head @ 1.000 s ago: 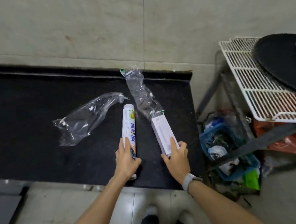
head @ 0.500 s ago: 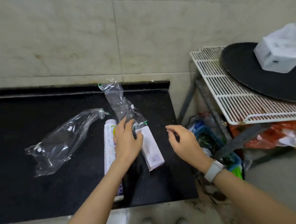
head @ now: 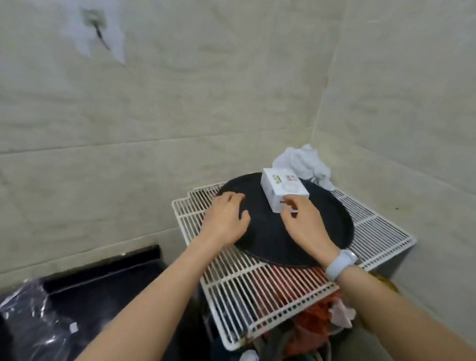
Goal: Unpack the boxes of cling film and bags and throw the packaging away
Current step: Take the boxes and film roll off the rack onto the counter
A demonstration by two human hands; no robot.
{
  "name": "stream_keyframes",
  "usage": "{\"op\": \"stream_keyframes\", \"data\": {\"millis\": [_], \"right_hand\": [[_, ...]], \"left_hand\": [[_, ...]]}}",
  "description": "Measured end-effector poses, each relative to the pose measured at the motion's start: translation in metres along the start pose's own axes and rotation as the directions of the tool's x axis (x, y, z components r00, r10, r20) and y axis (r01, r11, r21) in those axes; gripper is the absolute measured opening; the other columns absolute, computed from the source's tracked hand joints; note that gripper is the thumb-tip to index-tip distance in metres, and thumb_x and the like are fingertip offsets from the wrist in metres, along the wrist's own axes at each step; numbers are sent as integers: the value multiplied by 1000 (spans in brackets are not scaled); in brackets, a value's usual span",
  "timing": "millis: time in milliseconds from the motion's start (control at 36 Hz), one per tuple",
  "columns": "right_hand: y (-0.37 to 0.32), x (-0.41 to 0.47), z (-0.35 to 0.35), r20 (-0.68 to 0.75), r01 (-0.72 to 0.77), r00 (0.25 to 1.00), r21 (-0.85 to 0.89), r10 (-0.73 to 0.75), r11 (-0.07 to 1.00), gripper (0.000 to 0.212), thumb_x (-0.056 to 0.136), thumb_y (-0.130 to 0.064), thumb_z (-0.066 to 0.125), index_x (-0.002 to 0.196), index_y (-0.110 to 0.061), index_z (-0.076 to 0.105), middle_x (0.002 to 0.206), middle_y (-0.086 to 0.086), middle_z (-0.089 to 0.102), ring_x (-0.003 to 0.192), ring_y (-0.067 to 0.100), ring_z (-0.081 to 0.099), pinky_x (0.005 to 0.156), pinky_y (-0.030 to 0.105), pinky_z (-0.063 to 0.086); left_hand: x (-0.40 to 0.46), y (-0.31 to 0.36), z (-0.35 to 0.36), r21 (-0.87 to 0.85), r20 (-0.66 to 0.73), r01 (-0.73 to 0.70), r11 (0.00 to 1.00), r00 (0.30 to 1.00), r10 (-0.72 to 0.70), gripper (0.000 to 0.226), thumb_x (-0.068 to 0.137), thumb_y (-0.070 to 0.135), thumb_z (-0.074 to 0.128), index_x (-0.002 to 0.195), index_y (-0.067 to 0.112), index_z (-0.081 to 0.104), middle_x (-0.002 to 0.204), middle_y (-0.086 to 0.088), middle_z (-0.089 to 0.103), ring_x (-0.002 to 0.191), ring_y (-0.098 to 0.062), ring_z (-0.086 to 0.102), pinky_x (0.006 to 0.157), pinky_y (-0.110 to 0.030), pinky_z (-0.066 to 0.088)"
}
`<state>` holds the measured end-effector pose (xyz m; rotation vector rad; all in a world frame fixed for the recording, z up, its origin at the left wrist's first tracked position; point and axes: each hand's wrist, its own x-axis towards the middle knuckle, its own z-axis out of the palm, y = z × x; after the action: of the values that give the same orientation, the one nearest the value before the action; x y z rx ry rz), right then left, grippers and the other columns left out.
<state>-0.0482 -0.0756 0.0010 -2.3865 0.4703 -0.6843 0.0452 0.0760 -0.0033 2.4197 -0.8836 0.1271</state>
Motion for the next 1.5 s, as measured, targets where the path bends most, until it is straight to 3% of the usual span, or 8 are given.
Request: {"op": "stream_keyframes", "data": {"millis": [167,333,472,750,861,972,1250,1500], "right_hand": [[55,69,11,42,-77,995,-304,94,950,58,84,-42,53,134,-20,38,138,16,38,122,38,36,96,45,40],[68,103,44,154,-29,982,-440,107,897,86,70,-75,47,141,-33,22,153,6,15,132,40,22,102,53,34],[72,108,54,88,-23,993,-488,76,873,76,75,-65,51,138,-32,26,150,9,20,114,40,35,88,45,40],[56,104,32,7,-216,976,11,215,976,57,75,-52,47,130,-38,36,134,6,37,112,40,41,86,42,38],[27,93,27,46,-147,989,179,141,973,54,77,-54,46,127,-34,42,134,8,40,112,34,47,97,46,41],[-15,77,28,53,-17,999,327,0,945,53,78,-52,47,125,-28,48,130,7,49,111,24,50,96,45,44],[-171,-50,101,236,150,922,514,-308,844,49,82,-47,54,127,-28,49,128,3,51,112,15,51,93,34,43],[-216,-256,212,583,-33,759,480,-290,876,44,85,-37,57,127,-32,49,114,-9,41,114,12,45,91,24,32]], "left_hand": [[50,-4,68,247,320,96,964,931,-175,66,90,54,37,146,24,20,157,-8,15,143,-33,12,114,-52,18],[49,-18,93,353,256,71,933,952,-169,72,85,69,23,146,32,18,159,-4,12,145,-30,7,115,-49,9],[49,-17,94,357,247,81,930,952,-178,71,85,68,23,146,33,18,159,-4,12,145,-29,7,115,-48,9],[62,-13,67,304,310,93,948,932,-190,60,86,56,42,140,29,36,151,-3,32,139,-29,25,108,-51,25],[58,-21,29,153,120,146,977,979,-165,43,88,38,48,126,19,53,131,-9,57,122,-31,49,99,-47,43],[26,-41,-14,0,-97,191,982,977,-190,32,89,27,49,115,13,62,122,-13,64,114,-31,57,96,-42,45],[-177,-142,-108,-74,-360,410,909,839,-408,28,90,20,52,113,9,63,119,-12,65,112,-29,58,95,-36,43],[-421,-229,-97,-134,-271,717,684,637,-721,30,86,18,51,113,11,62,117,-12,63,112,-30,56,94,-42,45]]}}
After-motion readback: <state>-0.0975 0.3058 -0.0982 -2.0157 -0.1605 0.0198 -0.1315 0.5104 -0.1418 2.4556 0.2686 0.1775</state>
